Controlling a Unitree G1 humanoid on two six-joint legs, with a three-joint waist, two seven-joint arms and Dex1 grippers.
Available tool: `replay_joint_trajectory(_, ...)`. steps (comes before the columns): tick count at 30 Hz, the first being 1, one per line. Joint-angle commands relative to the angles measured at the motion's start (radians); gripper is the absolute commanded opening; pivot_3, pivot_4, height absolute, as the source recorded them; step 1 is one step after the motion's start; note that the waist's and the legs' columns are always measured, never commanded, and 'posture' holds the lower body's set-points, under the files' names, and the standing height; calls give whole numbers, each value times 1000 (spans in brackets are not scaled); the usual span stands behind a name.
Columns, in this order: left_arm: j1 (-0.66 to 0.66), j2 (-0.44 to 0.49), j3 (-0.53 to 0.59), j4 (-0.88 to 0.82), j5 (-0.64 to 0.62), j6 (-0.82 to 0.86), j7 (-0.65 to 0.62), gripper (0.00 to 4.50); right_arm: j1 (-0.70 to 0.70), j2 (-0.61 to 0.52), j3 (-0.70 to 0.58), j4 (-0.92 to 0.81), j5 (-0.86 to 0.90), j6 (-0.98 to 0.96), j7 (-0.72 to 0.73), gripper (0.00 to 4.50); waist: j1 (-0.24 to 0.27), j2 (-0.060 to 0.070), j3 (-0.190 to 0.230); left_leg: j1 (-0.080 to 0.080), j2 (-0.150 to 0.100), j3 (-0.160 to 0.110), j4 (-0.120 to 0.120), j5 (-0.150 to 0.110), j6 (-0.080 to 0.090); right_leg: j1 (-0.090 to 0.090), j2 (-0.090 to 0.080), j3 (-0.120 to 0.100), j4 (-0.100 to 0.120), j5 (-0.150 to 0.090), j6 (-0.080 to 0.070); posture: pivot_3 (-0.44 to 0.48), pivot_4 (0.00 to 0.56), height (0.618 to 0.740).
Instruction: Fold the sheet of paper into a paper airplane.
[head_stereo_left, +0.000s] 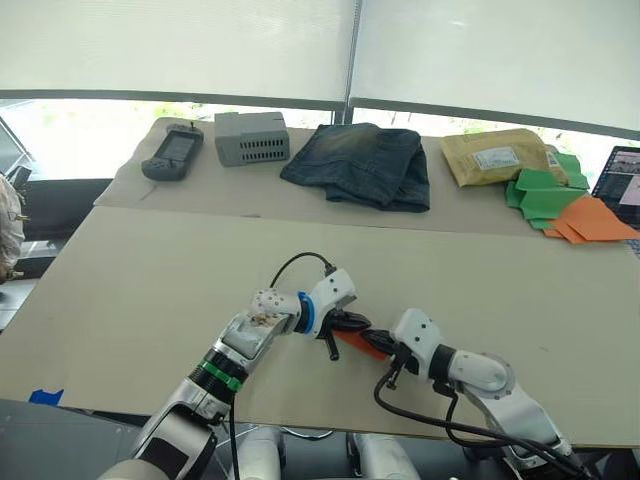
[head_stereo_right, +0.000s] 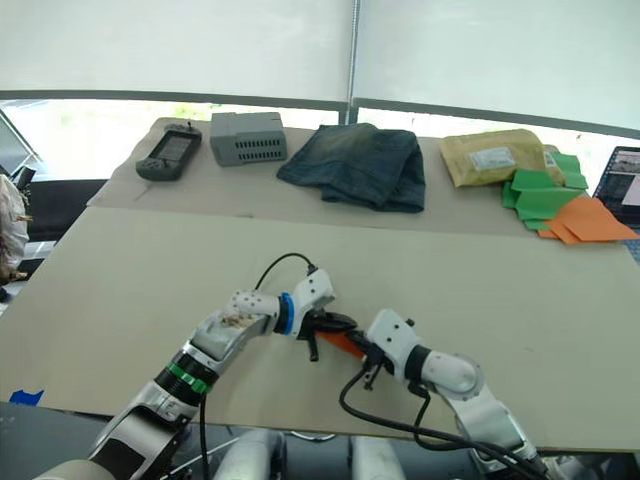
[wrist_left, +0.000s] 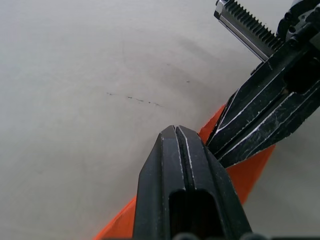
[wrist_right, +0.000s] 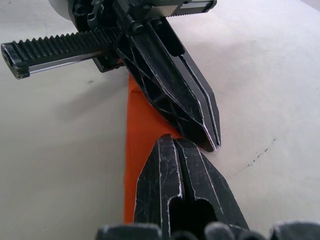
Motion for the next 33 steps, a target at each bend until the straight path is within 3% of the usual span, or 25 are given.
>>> replay_joint_trajectory(1, 54, 110, 41, 66, 48, -2, 7, 0, 13, -8, 15, 60, -27, 27, 4, 23, -5, -1, -1, 1, 1, 0, 0, 0, 0, 0, 1, 0, 0, 0, 0, 0, 150, 718)
replay_joint_trajectory(11, 26, 153, 119, 218, 54, -4, 70, 0, -20, 6, 36, 81, -36, 26, 0, 23, -23, -2, -2, 14, 1, -8, -1, -6, -9, 3, 0, 0, 0, 0, 0, 0, 150, 718)
replay_joint_trajectory(25, 102, 264, 242, 154, -20, -2, 61, 0, -11, 7, 27, 87, -22, 29, 4, 23, -50, -5, -4, 22, 1, -11, -15, -7, -10, 3, -1, -2, -1, 0, -1, 0, 150, 718)
replay_joint_trajectory(29, 127, 277, 287, 103, -59, -18, 41, 0, -15, 6, 30, 93, -21, 25, 11, 23, -48, -4, -3, 34, 1, -21, -18, -10, -15, 3, -1, -10, 0, 0, -1, 0, 150, 718)
replay_joint_trajectory(33, 147, 261, 331, 54, -108, -14, 20, 0, -20, 9, 31, 102, -24, 19, 17, 23, -46, -5, -3, 34, 1, -19, -19, -11, -17, 1, 0, -11, 0, 0, -2, 0, 150, 718)
